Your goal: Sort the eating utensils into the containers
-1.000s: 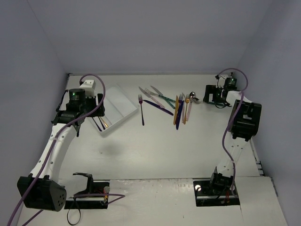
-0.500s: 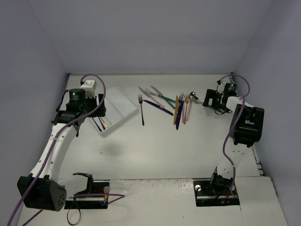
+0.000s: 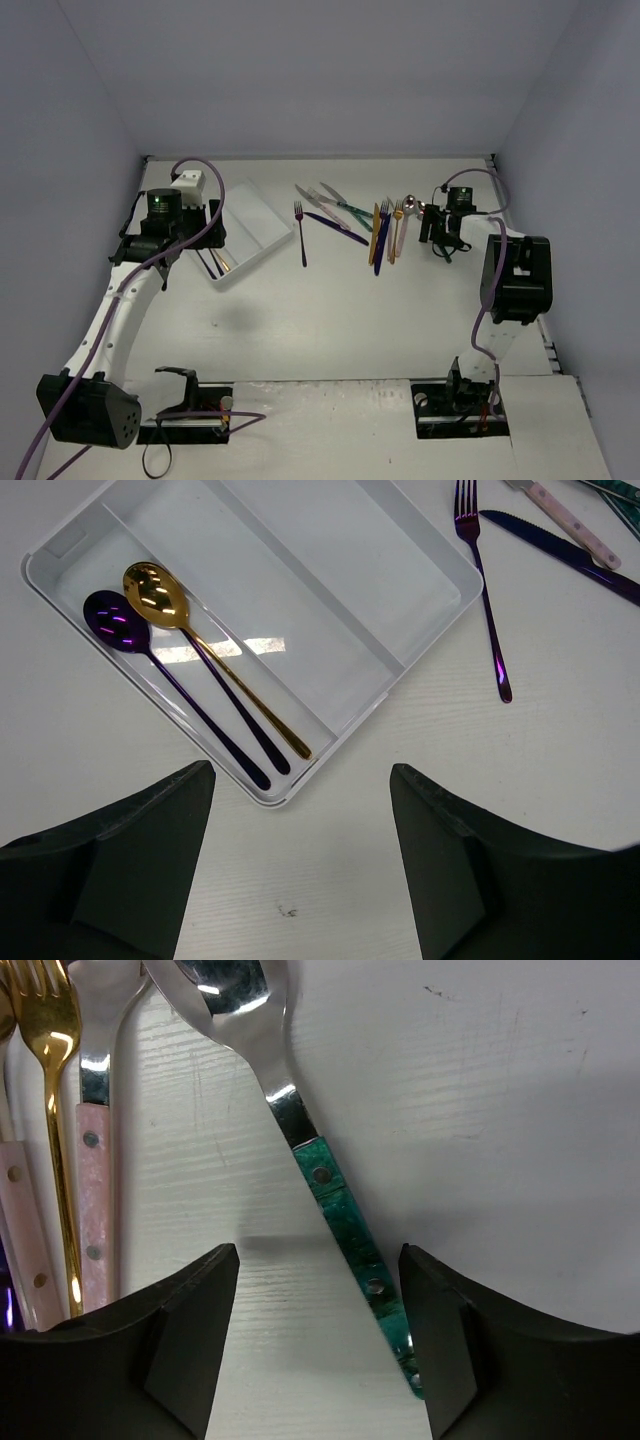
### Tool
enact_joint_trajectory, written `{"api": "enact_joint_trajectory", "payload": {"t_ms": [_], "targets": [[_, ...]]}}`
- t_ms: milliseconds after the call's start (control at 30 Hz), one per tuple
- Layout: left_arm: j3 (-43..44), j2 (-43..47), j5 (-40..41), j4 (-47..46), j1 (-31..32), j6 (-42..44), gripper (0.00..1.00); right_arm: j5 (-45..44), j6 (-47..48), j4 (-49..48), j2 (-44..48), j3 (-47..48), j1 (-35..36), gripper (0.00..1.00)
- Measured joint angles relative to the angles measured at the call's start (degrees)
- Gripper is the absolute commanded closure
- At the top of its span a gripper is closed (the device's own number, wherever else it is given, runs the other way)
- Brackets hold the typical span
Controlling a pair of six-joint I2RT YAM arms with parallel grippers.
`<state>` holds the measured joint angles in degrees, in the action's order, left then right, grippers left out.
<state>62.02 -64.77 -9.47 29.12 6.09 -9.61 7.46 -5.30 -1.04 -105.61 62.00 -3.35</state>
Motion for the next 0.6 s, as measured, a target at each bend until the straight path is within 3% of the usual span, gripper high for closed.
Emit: {"api": "enact_joint_trajectory", "payload": {"t_ms": [167, 400, 600], "targets": [[0.0, 0.0, 0.0, 0.0, 0.0, 0.0, 0.32, -1.3, -0.8, 0.0, -0.2, 0.0, 0.0, 0.73], [0.0, -0.2, 0.0, 0.0, 0.0, 0.0, 0.32, -1.8, -0.6, 0.0, -0.3, 0.0, 0.0, 0.96], [0.0, -0.3, -0.9, -0.1, 0.0, -0.9, 0.32, -2.0, -0.4, 0.2, 0.2, -0.3, 0.4, 1.00]]}}
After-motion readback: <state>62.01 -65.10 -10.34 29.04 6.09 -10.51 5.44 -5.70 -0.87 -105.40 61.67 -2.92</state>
